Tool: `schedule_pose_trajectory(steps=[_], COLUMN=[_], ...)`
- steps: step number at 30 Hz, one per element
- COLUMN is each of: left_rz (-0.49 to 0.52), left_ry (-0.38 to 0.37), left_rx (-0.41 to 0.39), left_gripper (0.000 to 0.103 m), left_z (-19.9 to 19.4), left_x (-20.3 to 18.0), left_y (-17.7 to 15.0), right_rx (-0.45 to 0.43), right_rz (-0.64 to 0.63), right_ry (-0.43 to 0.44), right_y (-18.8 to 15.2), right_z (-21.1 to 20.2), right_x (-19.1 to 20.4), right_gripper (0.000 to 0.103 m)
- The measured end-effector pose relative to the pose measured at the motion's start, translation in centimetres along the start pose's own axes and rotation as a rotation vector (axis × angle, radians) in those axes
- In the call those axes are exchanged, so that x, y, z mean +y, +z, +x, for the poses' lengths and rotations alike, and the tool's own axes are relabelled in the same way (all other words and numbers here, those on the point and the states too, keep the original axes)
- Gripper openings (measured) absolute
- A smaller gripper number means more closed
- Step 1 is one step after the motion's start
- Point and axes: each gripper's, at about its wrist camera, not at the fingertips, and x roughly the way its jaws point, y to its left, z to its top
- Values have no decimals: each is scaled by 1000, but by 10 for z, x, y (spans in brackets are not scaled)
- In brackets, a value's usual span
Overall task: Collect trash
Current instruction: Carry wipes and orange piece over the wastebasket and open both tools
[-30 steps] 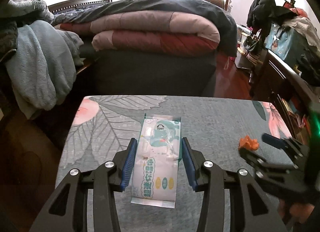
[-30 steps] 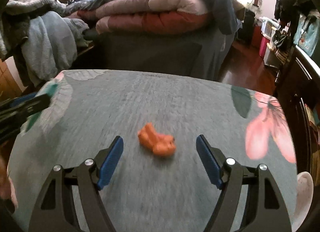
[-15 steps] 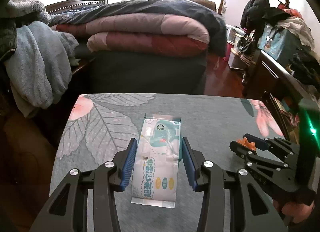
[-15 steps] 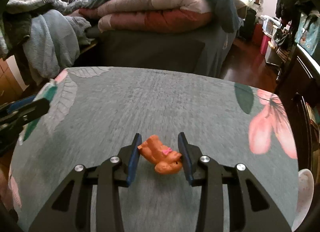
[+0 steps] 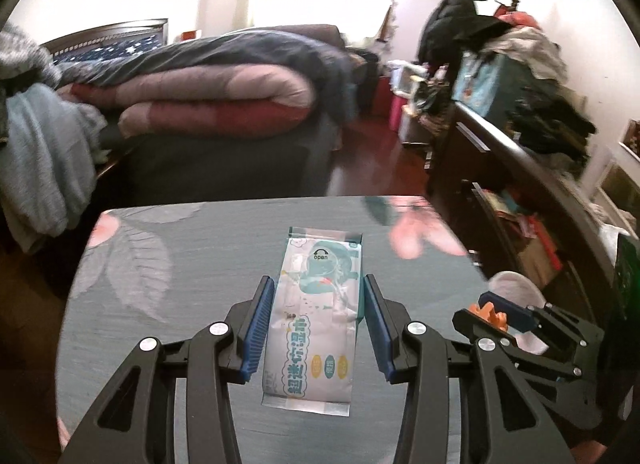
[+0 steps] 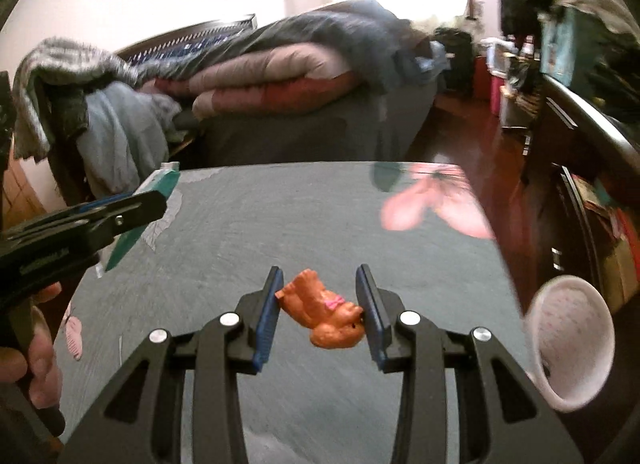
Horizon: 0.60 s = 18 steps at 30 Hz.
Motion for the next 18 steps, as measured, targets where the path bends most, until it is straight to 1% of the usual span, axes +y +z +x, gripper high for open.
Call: schedule_pose_trajectory(steps=[4,8,14,18], left_rz=[28,72,151,198], left_ry=[-74,-137,-227,-284], left_rx=[-14,-13,-5,16], left_gripper=[45,45,45,45], left_z=[-5,-3,9,24], left_x=[-41,-85,-151,-193], left_y=[1,1,3,3], right_rx=[-43,-73,-94,-106], right_rz=[71,126,213,271], right_ry=[-38,-89,-154,-210], right_y=[-17,-32,-52,-64], right_z=[-40,-68,-96,-107], right_x=[-42,-81,-140,-177], right_gripper=[38,38,38,38])
